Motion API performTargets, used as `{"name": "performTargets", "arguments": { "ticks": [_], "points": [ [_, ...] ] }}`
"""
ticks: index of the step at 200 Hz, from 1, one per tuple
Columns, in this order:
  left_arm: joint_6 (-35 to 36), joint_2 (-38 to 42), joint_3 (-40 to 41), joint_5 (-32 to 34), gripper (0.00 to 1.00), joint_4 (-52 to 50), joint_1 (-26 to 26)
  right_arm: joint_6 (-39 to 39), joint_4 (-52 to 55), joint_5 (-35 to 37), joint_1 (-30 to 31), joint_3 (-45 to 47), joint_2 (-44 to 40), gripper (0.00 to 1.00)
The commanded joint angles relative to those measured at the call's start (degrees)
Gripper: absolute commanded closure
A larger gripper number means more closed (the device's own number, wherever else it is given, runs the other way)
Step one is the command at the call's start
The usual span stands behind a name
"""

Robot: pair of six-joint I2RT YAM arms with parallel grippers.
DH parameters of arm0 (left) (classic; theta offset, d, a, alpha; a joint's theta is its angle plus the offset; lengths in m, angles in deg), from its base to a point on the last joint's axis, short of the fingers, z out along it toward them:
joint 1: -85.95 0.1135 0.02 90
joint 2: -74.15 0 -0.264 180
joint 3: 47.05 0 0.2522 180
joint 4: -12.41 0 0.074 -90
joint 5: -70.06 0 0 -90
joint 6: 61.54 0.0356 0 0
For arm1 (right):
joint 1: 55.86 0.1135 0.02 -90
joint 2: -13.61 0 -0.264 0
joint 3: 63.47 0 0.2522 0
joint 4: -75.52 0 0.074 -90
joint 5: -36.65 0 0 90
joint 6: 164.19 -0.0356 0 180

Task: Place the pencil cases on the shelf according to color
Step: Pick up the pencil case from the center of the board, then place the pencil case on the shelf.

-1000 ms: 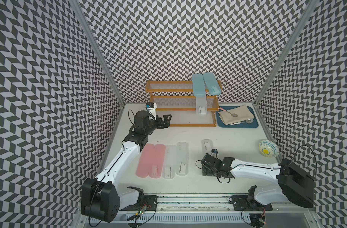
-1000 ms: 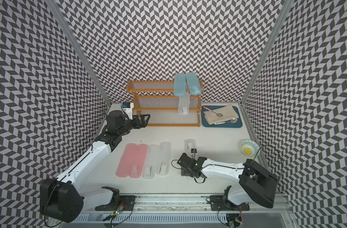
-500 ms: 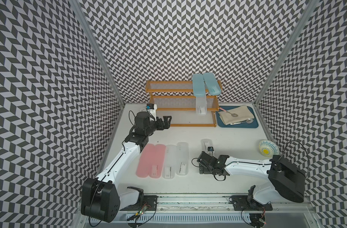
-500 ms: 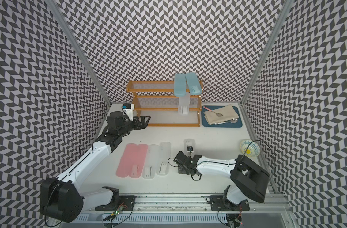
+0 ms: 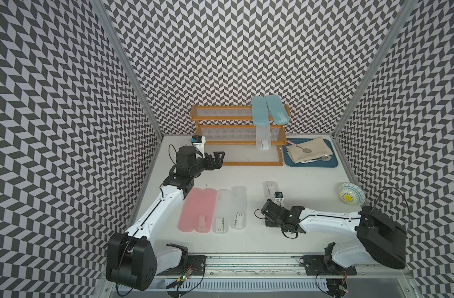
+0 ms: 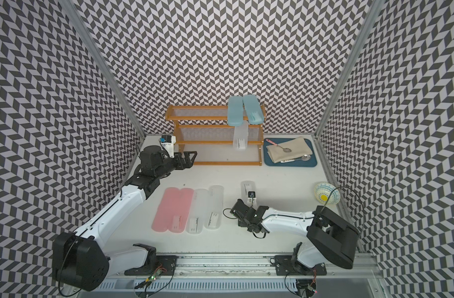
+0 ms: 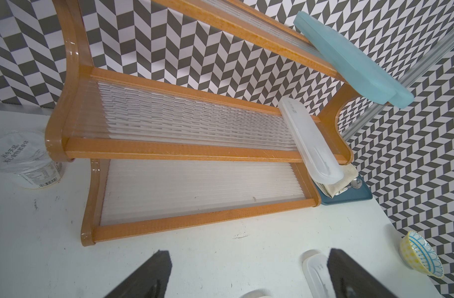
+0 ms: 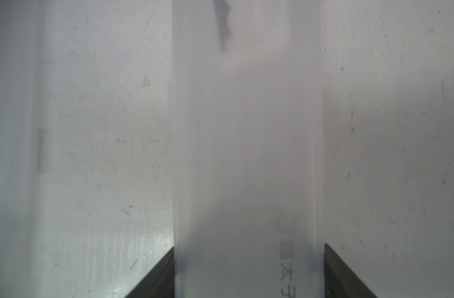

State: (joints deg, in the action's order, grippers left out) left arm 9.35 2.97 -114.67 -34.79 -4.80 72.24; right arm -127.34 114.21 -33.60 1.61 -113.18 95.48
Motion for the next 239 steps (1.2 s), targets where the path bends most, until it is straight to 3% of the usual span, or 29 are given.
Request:
{"name": "performTargets", "arguments": {
  "ticks": [1, 50, 93, 134, 239],
  "points": [
    [0.09, 1.49, 0.6, -0.19, 0.01, 1.55, 0.36, -1.41, 1.38, -2.81, 0.58, 1.65, -2.24, 0.35],
    [0.76, 4.82, -1.49, 2.7, 0.0, 4.35, 0.35, 0.73, 6.09, 1.08, 4.45, -6.04, -8.49, 0.35],
    [4.89, -0.1, -8.01, 6.73, 0.0, 1.92, 1.33, 5.15, 4.79, 1.46, 4.96, -15.61, -6.54, 0.34],
    [0.75, -1.38, -4.1, 3.08, 0.0, 2.68, 4.05, 9.08, 2.57, 5.51, 4.47, -26.94, 1.81, 0.36],
    [-2.48, -1.34, -2.38, -2.46, 0.0, 3.87, 3.92, 20.25, 6.04, 3.55, -8.25, -60.96, 27.63, 0.36]
  ]
}}
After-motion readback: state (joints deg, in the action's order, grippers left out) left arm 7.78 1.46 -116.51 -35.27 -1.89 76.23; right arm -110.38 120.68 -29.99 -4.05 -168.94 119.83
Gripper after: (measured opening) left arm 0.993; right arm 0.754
